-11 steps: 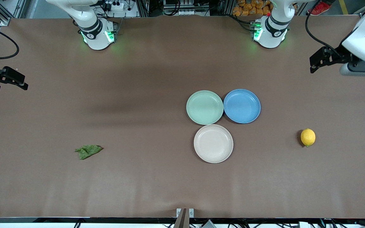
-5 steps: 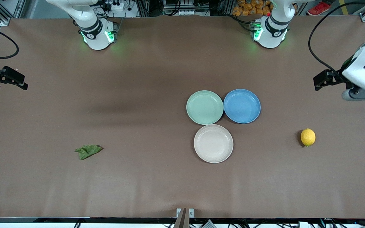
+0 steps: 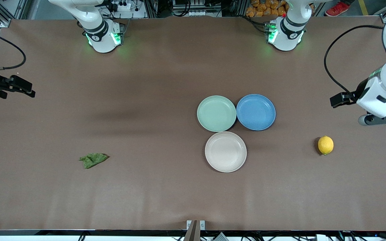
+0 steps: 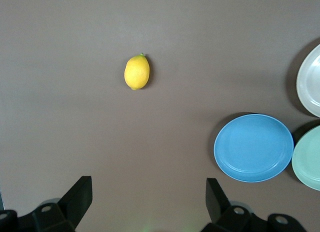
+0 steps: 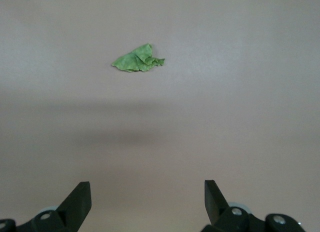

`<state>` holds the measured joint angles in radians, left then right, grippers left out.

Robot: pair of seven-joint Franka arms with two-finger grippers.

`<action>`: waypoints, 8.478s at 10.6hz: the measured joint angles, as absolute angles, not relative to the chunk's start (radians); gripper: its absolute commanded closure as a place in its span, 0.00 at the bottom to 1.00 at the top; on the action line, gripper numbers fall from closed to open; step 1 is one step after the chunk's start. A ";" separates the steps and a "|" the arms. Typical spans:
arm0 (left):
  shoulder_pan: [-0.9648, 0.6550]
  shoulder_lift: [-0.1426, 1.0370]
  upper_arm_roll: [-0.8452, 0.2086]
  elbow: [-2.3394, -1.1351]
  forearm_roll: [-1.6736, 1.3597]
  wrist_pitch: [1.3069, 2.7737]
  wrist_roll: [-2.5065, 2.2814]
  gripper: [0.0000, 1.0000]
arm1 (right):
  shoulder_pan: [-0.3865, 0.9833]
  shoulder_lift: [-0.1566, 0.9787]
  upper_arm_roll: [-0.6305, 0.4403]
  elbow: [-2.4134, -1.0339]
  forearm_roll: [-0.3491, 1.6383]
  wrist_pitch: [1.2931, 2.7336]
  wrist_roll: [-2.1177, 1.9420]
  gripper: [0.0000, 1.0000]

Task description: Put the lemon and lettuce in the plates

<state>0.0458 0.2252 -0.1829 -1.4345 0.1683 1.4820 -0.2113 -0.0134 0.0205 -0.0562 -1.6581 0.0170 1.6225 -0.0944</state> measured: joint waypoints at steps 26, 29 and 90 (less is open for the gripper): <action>0.261 0.741 -0.180 -1.619 0.308 2.137 -0.058 0.72 | 0.059 0.680 -0.055 -1.741 0.128 2.479 0.114 0.02; 0.261 0.737 -0.186 -1.620 0.308 2.139 -0.086 0.99 | 0.066 0.712 -0.055 -1.735 0.128 2.514 0.121 0.73; 0.211 0.113 -0.436 -2.006 0.065 2.238 -0.865 0.00 | -0.092 0.125 0.035 -1.404 -0.050 1.593 0.047 0.00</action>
